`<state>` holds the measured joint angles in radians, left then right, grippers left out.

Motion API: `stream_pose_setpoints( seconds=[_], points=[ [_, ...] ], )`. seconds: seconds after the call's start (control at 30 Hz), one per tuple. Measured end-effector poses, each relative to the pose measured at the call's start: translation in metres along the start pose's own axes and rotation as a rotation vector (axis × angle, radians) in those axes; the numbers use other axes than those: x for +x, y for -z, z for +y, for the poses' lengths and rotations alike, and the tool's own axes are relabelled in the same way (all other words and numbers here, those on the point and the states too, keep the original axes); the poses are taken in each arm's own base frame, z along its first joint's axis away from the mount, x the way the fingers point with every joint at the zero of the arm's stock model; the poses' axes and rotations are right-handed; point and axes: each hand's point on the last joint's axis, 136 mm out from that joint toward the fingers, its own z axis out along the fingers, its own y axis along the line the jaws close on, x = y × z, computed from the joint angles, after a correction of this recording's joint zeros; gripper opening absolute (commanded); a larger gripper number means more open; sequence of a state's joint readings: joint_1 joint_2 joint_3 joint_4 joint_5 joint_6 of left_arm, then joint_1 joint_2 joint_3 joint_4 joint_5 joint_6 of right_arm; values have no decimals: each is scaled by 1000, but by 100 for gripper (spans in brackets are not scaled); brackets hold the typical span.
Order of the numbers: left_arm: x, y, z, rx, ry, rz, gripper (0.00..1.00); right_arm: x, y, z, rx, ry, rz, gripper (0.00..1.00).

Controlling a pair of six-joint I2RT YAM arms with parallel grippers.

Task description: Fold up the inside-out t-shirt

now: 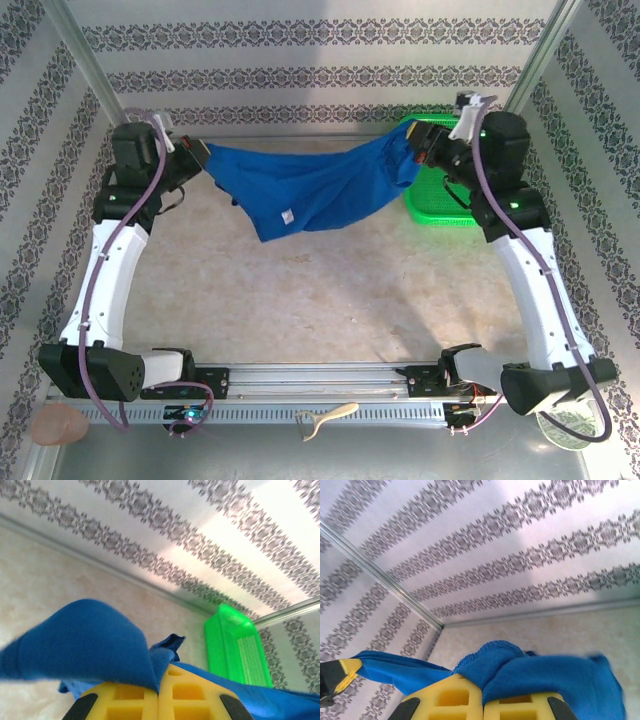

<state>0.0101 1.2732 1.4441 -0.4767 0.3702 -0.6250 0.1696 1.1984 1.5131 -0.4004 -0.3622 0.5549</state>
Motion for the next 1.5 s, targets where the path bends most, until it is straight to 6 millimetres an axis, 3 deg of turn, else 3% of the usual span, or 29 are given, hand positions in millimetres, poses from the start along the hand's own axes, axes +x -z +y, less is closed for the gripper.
stream_pose_setpoints(
  seconds=[0.13,0.33,0.5,0.6,0.63,0.67,0.73,0.77,0.87,0.97,1.07,1.17,1.27,1.4,1.5],
  points=[
    [-19,4,-8,18,8,-17,0,-15,18,16,-40,-6,-33,0],
    [-20,9,-20,65,52,7,0,-9,29,29,-89,-50,-11,0],
    [-10,13,-25,111,127,37,0,17,42,37,-122,-76,16,0],
    [-2,-5,-16,109,169,74,0,46,33,32,-121,-95,60,0],
    [2,-17,-10,104,183,93,2,58,25,25,-107,-105,78,0],
    [7,-33,-2,93,198,118,13,69,16,15,-86,-116,96,0],
    [18,-66,19,60,226,165,44,91,-7,-11,-26,-138,132,0],
    [26,-86,33,35,241,194,55,106,-23,-29,20,-151,158,0],
    [54,-125,69,-40,276,281,65,149,-56,-80,139,-190,240,0],
    [79,-136,92,-88,275,336,70,179,-69,-121,229,-239,292,0],
    [104,-117,103,-120,254,363,72,186,-70,-137,263,-261,294,0],
    [135,-89,109,-148,231,384,71,178,-72,-137,250,-252,262,0],
    [178,-68,120,-173,217,429,69,177,-72,-136,238,-245,246,0],
    [248,-56,151,-250,234,548,65,183,-69,-139,242,-247,252,0],
    [273,-54,165,-295,236,593,63,187,-67,-141,247,-248,258,0]
  ],
)
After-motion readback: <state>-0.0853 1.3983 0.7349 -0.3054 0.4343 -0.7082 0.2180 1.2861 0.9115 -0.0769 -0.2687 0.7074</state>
